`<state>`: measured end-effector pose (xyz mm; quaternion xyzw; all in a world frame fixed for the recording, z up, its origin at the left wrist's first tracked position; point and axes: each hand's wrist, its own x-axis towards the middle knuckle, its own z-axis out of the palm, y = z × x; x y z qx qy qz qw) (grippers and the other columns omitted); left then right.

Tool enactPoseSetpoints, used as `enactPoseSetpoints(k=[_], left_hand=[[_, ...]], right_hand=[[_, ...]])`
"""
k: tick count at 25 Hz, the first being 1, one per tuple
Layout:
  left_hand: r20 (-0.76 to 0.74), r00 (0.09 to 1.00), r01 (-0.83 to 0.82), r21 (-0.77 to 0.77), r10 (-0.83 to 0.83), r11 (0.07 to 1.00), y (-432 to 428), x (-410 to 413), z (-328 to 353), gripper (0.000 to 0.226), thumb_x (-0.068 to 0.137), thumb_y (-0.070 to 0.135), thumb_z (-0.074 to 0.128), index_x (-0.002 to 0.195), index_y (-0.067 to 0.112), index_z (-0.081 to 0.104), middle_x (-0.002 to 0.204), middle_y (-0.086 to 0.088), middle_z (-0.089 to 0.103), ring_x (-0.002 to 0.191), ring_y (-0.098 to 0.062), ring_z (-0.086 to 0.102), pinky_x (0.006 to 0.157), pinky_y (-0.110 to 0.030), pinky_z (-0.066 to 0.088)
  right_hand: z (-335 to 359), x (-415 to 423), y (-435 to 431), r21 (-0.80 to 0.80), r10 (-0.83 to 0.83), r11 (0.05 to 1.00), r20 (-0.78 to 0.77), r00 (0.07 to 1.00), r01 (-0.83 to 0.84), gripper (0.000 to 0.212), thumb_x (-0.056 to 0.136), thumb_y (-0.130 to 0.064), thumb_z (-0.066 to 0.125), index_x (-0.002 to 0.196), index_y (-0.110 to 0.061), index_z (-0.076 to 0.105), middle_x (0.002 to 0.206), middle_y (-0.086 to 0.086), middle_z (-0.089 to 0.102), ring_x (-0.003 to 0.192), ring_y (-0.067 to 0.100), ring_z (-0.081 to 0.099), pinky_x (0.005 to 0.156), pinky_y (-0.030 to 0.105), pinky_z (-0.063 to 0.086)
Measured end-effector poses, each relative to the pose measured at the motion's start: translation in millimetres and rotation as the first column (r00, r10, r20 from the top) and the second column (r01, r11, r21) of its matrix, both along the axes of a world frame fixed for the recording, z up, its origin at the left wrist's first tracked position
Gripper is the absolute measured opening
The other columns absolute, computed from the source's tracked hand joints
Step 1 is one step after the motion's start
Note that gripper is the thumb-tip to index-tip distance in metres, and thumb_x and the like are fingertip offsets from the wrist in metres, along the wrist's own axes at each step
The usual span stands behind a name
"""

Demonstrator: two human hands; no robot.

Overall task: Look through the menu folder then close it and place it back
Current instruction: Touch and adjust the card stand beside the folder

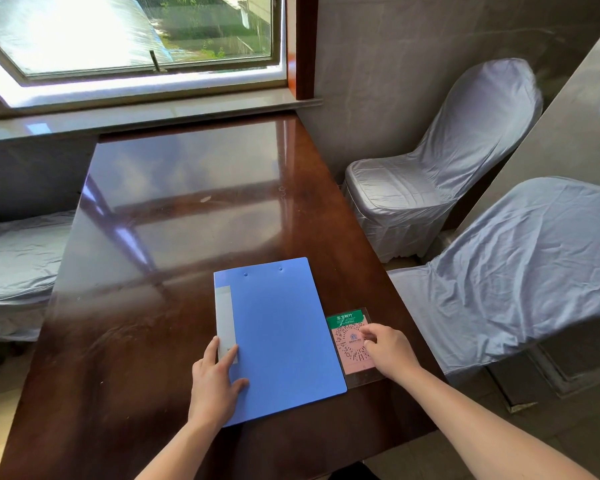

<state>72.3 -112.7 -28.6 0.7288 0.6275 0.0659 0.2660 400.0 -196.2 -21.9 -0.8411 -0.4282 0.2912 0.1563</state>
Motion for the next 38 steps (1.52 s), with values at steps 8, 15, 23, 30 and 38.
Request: enactPoseSetpoints(k=[8, 15, 23, 30, 38], left_hand=[[-0.003, 1.0, -0.012, -0.001, 0.012, 1.0, -0.4, 2.6, -2.4, 0.068, 0.081, 0.024, 0.079, 0.142, 0.024, 0.049, 0.162, -0.005, 0.024, 0.131, -0.032, 0.032, 0.113, -0.045, 0.034], [0.018, 1.0, -0.02, -0.024, 0.02, 1.0, -0.2, -0.4, -3.2, 0.069, 0.08, 0.026, 0.079, 0.142, 0.028, 0.048, 0.162, -0.002, 0.023, 0.132, -0.031, 0.032, 0.11, -0.045, 0.038], [0.075, 0.996, -0.039, -0.041, 0.042, 0.998, -2.6, -3.1, -2.1, 0.059, 0.081, 0.027, 0.078, 0.134, 0.038, 0.056, 0.161, -0.002, 0.026, 0.135, -0.028, 0.031, 0.11, -0.046, 0.039], [0.088, 0.995, -0.038, -0.047, 0.042, 0.998, -4.6, -2.9, 1.4, 0.051, 0.082, 0.028, 0.078, 0.129, 0.039, 0.061, 0.16, -0.002, 0.026, 0.137, -0.027, 0.029, 0.11, -0.047, 0.039], [0.092, 0.994, -0.049, -0.052, 0.054, 0.997, -7.3, -5.2, 2.8, 0.054, 0.081, 0.034, 0.077, 0.131, 0.04, 0.058, 0.16, -0.003, 0.027, 0.139, -0.026, 0.03, 0.109, -0.048, 0.04]], right_hand=[[0.5, 1.3, -1.2, -0.008, 0.006, 1.0, -0.017, 1.0, -0.006, 0.036, 0.101, -0.027, 0.054, 0.136, -0.018, 0.06, 0.137, 0.006, 0.065, 0.116, 0.02, 0.067, 0.057, 0.013, 0.053], [2.0, -0.6, -0.3, -0.004, 0.005, 1.0, -0.019, 1.0, -0.005, 0.037, 0.1, -0.028, 0.057, 0.135, -0.019, 0.059, 0.136, 0.005, 0.065, 0.114, 0.019, 0.068, 0.063, 0.018, 0.06], [3.3, -1.1, -2.8, 0.0, 0.0, 1.0, -0.036, 0.999, 0.0, 0.04, 0.099, -0.027, 0.059, 0.138, -0.018, 0.058, 0.137, 0.005, 0.065, 0.115, 0.018, 0.068, 0.061, 0.016, 0.059], [5.1, -2.8, -2.0, -0.004, -0.002, 1.0, -0.037, 0.999, 0.002, 0.041, 0.098, -0.027, 0.06, 0.138, -0.018, 0.059, 0.137, 0.005, 0.065, 0.115, 0.019, 0.068, 0.055, 0.011, 0.052], [6.2, -3.5, -4.5, 0.007, -0.015, 1.0, -0.041, 0.999, 0.015, 0.042, 0.097, -0.026, 0.062, 0.139, -0.018, 0.058, 0.137, 0.004, 0.065, 0.116, 0.018, 0.067, 0.054, 0.01, 0.051]])
